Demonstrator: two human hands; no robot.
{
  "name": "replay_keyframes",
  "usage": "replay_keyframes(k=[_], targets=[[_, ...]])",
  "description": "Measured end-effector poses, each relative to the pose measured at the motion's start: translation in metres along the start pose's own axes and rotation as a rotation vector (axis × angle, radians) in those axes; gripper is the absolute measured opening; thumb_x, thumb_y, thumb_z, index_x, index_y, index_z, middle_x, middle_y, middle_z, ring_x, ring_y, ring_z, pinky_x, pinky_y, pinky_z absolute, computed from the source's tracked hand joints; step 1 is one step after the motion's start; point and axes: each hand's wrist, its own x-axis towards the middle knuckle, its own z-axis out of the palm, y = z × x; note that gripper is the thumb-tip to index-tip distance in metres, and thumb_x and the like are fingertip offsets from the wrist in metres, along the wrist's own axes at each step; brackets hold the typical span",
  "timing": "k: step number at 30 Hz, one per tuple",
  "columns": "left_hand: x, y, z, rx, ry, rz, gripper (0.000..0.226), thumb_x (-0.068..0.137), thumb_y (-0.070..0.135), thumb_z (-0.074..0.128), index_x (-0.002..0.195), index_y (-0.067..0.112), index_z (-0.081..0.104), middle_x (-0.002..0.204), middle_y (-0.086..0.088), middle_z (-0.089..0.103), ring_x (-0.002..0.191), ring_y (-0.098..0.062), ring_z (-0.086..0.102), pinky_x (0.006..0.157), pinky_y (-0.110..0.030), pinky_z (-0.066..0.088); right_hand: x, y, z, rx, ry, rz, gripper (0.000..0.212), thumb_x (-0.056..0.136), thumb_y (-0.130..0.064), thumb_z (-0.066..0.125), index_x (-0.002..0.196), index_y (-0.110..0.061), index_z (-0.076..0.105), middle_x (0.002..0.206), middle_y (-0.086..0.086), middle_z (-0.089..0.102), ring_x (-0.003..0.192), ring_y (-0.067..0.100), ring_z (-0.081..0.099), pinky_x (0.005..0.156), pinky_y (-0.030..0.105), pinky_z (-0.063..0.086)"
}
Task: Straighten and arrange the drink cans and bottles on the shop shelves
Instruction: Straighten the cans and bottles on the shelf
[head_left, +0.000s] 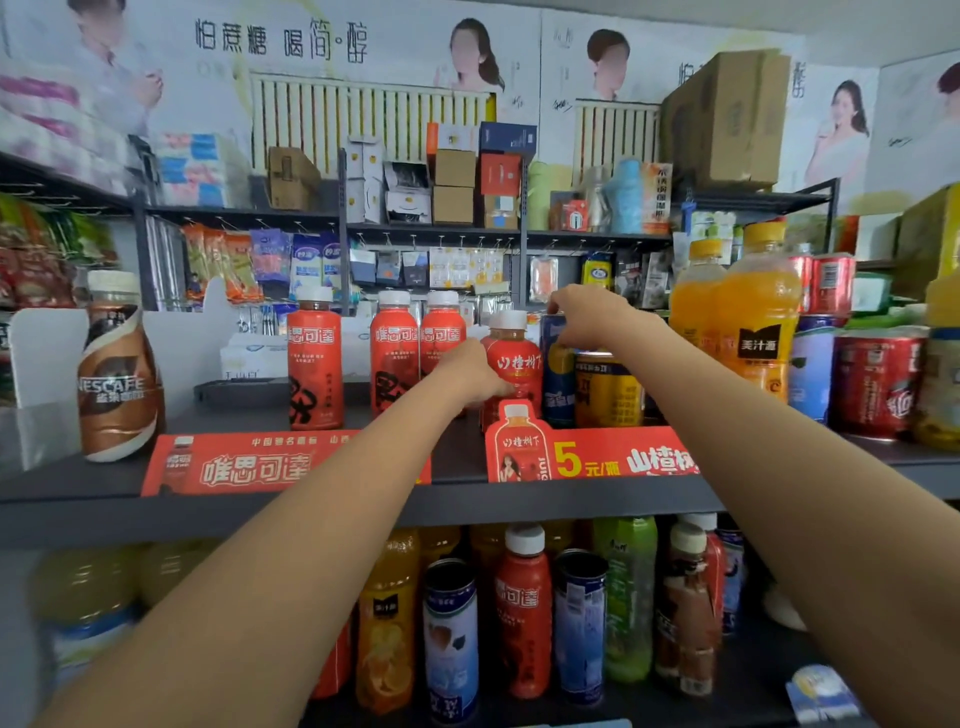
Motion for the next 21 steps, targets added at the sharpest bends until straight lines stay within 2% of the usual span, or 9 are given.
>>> replay_keyframes(k=[2,4,6,8,10,12,15,17,21], targets=[[0.000,0.005,0.002,0.062,0.008,0.014,0.049,0.084,0.020,0.067,0.124,0.002,0.046,0.109,-0.010,0.057,0.102,-0.025,0.055,0.093,-0.034,0.047,-0.008,0.002,-0.006,0.037,0.090,-0.017,0.031,0.086,-0.005,0.051,0.117,-0.005,0.054,0.117,0.015,0.057,0.104,0.033,0.054,0.085,0.042,0.046],[-0.001,0.008,0.002,0.076,0.015,0.012,0.048,0.086,0.018,0.065,0.125,0.001,0.044,0.100,-0.008,0.056,0.095,-0.023,0.054,0.089,-0.035,0.047,-0.019,0.008,-0.012,0.053,0.156,-0.002,0.026,0.087,-0.011,0.052,0.112,-0.003,0.057,0.117,0.017,0.056,0.103,0.033,0.054,0.082,0.041,0.047],[-0.006,0.009,0.004,0.077,0.075,0.002,0.046,0.089,0.014,0.060,0.128,0.001,0.040,0.097,-0.008,0.051,0.084,-0.019,0.051,0.075,-0.032,0.048,-0.033,0.014,-0.014,0.044,0.097,0.033,0.030,0.089,-0.029,0.057,0.101,-0.001,0.059,0.112,0.017,0.059,0.098,0.032,0.056,0.080,0.039,0.047],[-0.013,0.009,0.007,0.066,0.188,0.017,0.047,0.091,0.010,0.054,0.134,0.004,0.034,0.107,-0.010,0.050,0.083,-0.018,0.047,0.062,-0.025,0.041,-0.047,0.020,-0.013,0.061,-0.041,0.087,0.045,0.083,-0.047,0.062,0.097,-0.004,0.057,0.108,0.013,0.061,0.092,0.028,0.058,0.077,0.037,0.048],[-0.020,0.009,0.008,0.055,0.306,0.074,0.043,0.092,0.009,0.051,0.132,0.006,0.037,0.119,-0.011,0.051,0.093,-0.021,0.049,0.067,-0.026,0.041,-0.060,0.022,-0.011,0.076,-0.130,0.114,0.062,0.077,-0.054,0.067,0.113,-0.005,0.054,0.116,0.009,0.057,0.102,0.027,0.056,0.081,0.036,0.046],[-0.028,0.010,0.009,0.053,0.387,0.147,0.038,0.091,0.009,0.052,0.127,0.007,0.041,0.125,-0.010,0.049,0.105,-0.023,0.051,0.078,-0.028,0.039,-0.069,0.023,-0.007,0.095,-0.116,0.117,0.068,0.075,-0.051,0.070,0.122,-0.005,0.050,0.121,0.009,0.056,0.107,0.026,0.054,0.085,0.035,0.045],[-0.045,0.010,0.015,0.011,0.452,0.288,0.034,0.089,0.005,0.053,0.122,0.009,0.046,0.125,-0.006,0.048,0.111,-0.020,0.050,0.089,-0.026,0.040,-0.077,0.022,0.001,0.256,0.001,0.146,0.067,0.070,-0.043,0.077,0.121,-0.009,0.048,0.124,0.011,0.053,0.111,0.028,0.051,0.088,0.038,0.045],[-0.058,0.011,0.017,-0.004,0.492,0.391,0.033,0.088,0.005,0.052,0.120,0.009,0.047,0.122,-0.004,0.048,0.111,-0.017,0.049,0.089,-0.023,0.038,-0.081,0.016,0.002,0.327,0.115,0.148,0.073,0.065,-0.040,0.081,0.122,-0.014,0.044,0.126,0.013,0.048,0.115,0.032,0.047,0.092,0.042,0.044],[-0.076,0.025,0.023,-0.105,0.458,0.546,0.045,0.085,0.012,0.058,0.127,0.010,0.041,0.126,-0.004,0.046,0.116,-0.015,0.046,0.095,-0.023,0.038,-0.098,-0.001,-0.017,0.505,0.478,0.107,0.073,0.066,-0.035,0.081,0.124,-0.014,0.041,0.125,0.012,0.043,0.116,0.031,0.040,0.090,0.035,0.036]])
